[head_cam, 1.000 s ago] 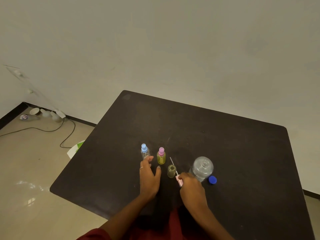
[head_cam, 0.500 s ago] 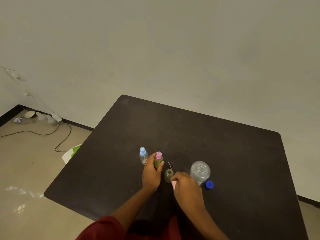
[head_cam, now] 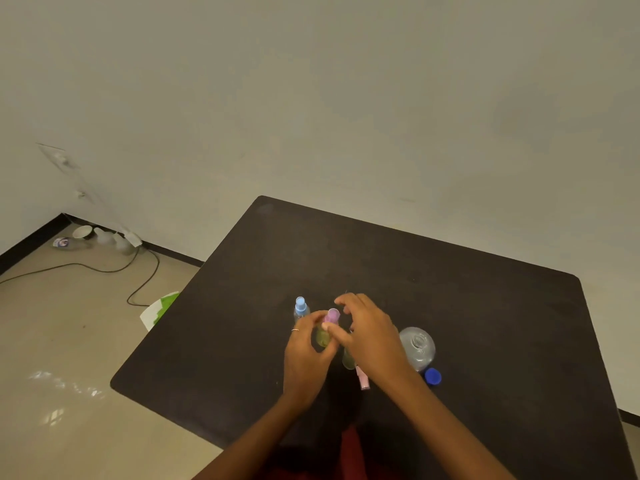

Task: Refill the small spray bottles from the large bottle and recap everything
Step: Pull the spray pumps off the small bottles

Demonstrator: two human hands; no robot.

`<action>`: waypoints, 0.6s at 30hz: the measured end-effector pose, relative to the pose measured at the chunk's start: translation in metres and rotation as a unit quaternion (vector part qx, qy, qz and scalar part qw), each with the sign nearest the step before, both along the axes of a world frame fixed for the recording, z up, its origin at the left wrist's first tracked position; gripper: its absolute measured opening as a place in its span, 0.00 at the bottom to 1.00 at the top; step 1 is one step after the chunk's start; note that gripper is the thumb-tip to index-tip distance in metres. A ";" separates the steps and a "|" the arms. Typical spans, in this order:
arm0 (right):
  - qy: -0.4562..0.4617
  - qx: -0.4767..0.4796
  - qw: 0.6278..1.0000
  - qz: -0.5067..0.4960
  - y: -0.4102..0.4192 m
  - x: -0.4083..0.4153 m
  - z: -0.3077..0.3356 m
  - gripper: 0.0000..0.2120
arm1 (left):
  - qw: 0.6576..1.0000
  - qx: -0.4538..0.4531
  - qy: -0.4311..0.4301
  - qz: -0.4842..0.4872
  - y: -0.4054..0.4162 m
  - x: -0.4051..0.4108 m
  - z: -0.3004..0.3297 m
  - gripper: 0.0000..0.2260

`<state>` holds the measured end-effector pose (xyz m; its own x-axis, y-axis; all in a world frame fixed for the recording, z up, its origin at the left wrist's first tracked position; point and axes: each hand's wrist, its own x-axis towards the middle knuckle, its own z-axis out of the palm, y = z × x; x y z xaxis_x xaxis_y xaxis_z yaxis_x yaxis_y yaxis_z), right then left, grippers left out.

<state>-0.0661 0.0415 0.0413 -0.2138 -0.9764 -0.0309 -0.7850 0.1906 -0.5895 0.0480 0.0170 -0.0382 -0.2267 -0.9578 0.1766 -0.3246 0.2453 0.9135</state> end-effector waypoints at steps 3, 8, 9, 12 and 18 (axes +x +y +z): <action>0.040 0.043 0.998 0.022 -0.009 0.005 0.008 0.12 | 0.999 -0.032 0.000 -0.021 0.002 0.005 0.006 0.15; 0.072 0.026 0.994 0.075 -0.011 0.006 0.014 0.08 | 0.999 -0.038 0.011 -0.016 0.004 0.011 0.011 0.16; 0.077 0.029 0.993 0.083 -0.010 0.006 0.015 0.08 | 0.999 -0.038 0.013 -0.016 0.004 0.012 0.012 0.16; 0.070 -0.012 0.992 0.102 -0.009 0.007 0.012 0.07 | 0.999 -0.029 0.020 -0.017 0.006 0.013 0.016 0.14; 0.133 0.028 0.980 0.144 -0.008 0.010 0.015 0.07 | 0.999 -0.015 0.011 -0.039 0.005 0.017 0.014 0.18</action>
<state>-0.0565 0.0337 0.0563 0.0631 -0.9957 -0.0676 -0.9358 -0.0355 -0.3507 0.0654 0.0217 -0.0237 -0.2956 -0.9316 0.2115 -0.2839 0.2970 0.9117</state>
